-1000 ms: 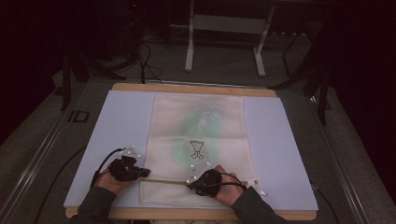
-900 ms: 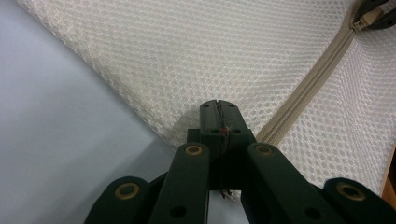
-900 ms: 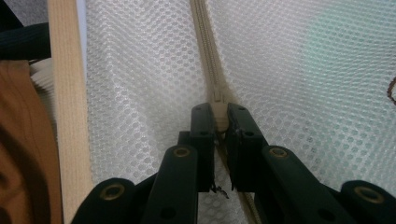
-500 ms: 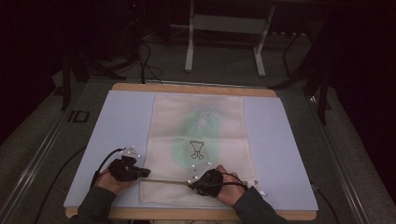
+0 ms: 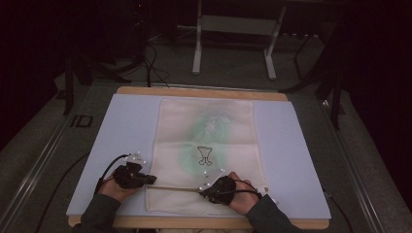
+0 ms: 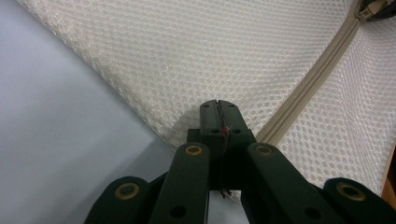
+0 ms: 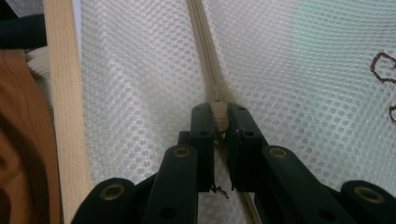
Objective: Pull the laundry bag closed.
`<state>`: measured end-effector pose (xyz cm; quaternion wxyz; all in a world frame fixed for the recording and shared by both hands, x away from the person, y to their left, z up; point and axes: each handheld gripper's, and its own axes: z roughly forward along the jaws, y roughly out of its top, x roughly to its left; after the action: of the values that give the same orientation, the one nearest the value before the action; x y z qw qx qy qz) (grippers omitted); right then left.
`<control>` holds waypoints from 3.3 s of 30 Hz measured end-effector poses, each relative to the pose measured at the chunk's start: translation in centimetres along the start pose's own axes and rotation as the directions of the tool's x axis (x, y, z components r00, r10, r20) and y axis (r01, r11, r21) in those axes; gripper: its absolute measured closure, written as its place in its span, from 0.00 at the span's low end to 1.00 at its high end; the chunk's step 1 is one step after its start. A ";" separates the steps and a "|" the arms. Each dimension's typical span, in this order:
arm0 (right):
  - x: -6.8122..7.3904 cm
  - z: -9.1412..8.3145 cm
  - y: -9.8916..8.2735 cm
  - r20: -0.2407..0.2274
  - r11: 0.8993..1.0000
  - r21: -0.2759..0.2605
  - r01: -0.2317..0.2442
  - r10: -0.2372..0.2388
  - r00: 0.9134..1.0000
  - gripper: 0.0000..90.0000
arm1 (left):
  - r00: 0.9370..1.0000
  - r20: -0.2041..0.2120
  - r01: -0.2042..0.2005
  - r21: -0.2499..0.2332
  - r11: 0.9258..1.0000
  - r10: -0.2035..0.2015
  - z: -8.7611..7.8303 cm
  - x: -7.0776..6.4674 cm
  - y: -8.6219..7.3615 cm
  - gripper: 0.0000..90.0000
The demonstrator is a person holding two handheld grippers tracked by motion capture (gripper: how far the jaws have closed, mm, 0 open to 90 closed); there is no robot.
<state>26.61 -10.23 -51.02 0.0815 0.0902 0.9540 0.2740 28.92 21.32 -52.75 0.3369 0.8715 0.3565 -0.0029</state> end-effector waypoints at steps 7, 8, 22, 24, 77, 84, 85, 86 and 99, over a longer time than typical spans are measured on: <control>-0.2 -0.3 -0.5 0.006 1.000 0.000 -0.005 0.005 1.000 0.91 | 1.000 0.000 0.000 0.001 1.000 0.000 0.0 0.0 0.0 1.00; -0.2 -0.3 -0.5 0.005 1.000 0.000 -0.003 0.003 1.000 0.91 | 1.000 0.001 0.001 -0.001 1.000 -0.001 0.0 0.0 0.0 1.00; -0.5 -0.8 -1.5 0.012 1.000 0.006 -0.022 0.022 1.000 0.91 | 1.000 0.000 0.001 0.001 1.000 -0.001 0.0 0.0 0.0 1.00; -0.5 -0.9 -1.7 0.011 1.000 0.003 -0.026 0.026 1.000 0.91 | 1.000 0.000 0.001 0.000 1.000 -0.001 0.0 0.0 0.0 1.00; -1.2 -2.8 -4.9 0.041 0.996 0.006 -0.090 0.089 0.995 0.91 | 1.000 0.002 0.004 -0.002 1.000 -0.004 0.0 0.0 0.0 1.00; -1.3 -3.2 -5.7 0.049 0.994 0.005 -0.107 0.107 0.993 0.91 | 1.000 0.002 0.005 -0.002 1.000 -0.005 0.0 0.0 0.0 1.00; -1.4 -3.3 -5.8 0.051 0.994 0.005 -0.109 0.109 0.993 0.91 | 1.000 0.002 0.005 -0.002 1.000 -0.005 0.0 0.0 0.0 1.00; -1.4 -3.4 -6.0 0.053 0.993 0.006 -0.115 0.114 0.992 0.91 | 1.000 0.002 0.005 -0.003 1.000 -0.005 0.0 0.0 0.0 1.00; -1.5 -4.1 -7.1 0.068 0.990 0.004 -0.138 0.137 0.988 0.91 | 1.000 0.002 0.005 -0.002 1.000 -0.005 0.0 0.0 0.0 1.00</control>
<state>26.34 -18.55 -51.23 0.0945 0.1654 0.9433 0.2718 28.89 21.34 -52.77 0.3382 0.8702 0.3582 -0.0041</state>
